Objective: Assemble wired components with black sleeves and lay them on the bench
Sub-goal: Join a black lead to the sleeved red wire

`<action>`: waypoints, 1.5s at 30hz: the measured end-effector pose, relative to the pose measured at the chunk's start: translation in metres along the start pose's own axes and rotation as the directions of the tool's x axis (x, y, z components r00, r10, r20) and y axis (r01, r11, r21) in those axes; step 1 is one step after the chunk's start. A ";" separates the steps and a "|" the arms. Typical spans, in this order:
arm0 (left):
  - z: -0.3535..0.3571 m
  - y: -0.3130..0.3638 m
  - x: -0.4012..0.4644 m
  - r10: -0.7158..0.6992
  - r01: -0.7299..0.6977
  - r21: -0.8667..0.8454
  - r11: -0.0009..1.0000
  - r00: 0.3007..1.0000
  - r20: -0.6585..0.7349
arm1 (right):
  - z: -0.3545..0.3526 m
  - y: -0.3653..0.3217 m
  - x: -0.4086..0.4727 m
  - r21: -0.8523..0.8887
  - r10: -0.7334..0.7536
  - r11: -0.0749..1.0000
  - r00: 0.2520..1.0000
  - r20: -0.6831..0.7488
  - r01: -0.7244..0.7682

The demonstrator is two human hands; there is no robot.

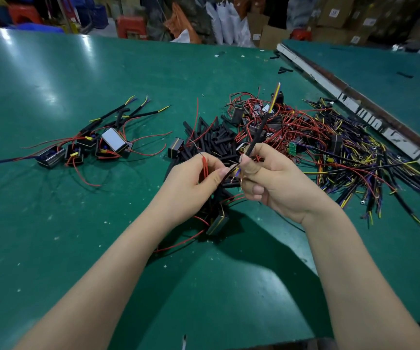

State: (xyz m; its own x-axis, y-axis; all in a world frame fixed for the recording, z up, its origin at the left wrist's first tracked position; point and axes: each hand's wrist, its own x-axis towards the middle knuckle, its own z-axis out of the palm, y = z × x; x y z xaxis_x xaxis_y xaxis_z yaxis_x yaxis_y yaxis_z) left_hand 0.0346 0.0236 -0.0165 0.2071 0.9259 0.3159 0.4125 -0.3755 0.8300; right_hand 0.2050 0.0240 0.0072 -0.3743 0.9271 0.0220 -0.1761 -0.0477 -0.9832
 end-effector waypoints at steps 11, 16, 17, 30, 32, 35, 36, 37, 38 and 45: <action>0.006 0.002 -0.004 0.044 -0.045 -0.020 0.999 0.997 -0.058 | 0.014 0.008 0.006 -0.246 -0.275 0.947 0.920 -0.279 0.208; 0.006 0.001 -0.004 0.030 -0.032 -0.032 0.999 0.998 -0.056 | 0.017 0.008 0.003 -0.233 -0.280 0.947 0.920 -0.275 0.219; 0.006 0.001 -0.004 0.030 -0.032 -0.031 0.999 0.998 -0.063 | 0.018 0.008 0.003 -0.238 -0.281 0.946 0.920 -0.273 0.218; -0.001 0.002 -0.003 -0.015 0.013 -0.110 0.994 1.000 -0.024 | 0.011 0.000 -0.007 -0.396 -0.165 0.909 0.985 -0.050 0.132; -0.002 0.001 -0.002 -0.021 0.016 -0.105 0.994 0.999 -0.040 | 0.011 0.001 -0.007 -0.437 -0.163 0.890 0.986 -0.037 0.130; -0.001 -0.002 -0.002 -0.026 0.021 -0.115 0.993 0.999 -0.042 | 0.008 0.001 -0.005 -0.548 -0.198 0.822 0.980 -0.025 0.152; -0.001 -0.003 -0.003 -0.027 0.023 -0.106 0.994 0.999 -0.034 | 0.007 0.003 -0.004 -0.595 -0.198 0.790 0.980 -0.017 0.149; 0.000 -0.003 -0.003 -0.028 0.025 -0.092 0.995 0.999 -0.028 | 0.005 0.004 -0.003 -0.654 -0.199 0.742 0.980 -0.011 0.144; 0.000 -0.004 -0.003 -0.026 0.024 -0.079 0.997 0.999 -0.025 | 0.004 0.006 -0.003 -0.715 -0.201 0.687 0.980 -0.009 0.134; 0.004 0.007 -0.002 -0.091 0.064 -0.449 0.891 0.995 -0.039 | 0.003 0.008 0.001 -0.850 -0.347 0.514 0.934 -0.086 0.112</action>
State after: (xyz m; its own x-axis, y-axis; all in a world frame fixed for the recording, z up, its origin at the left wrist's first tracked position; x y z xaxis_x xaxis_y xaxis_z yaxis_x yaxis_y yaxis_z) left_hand 0.0405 0.0188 -0.0133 0.1339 0.9572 0.2565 -0.0170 -0.2566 0.9664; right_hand 0.2008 0.0233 0.0003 -0.2100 0.9144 0.3462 0.6416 0.3960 -0.6569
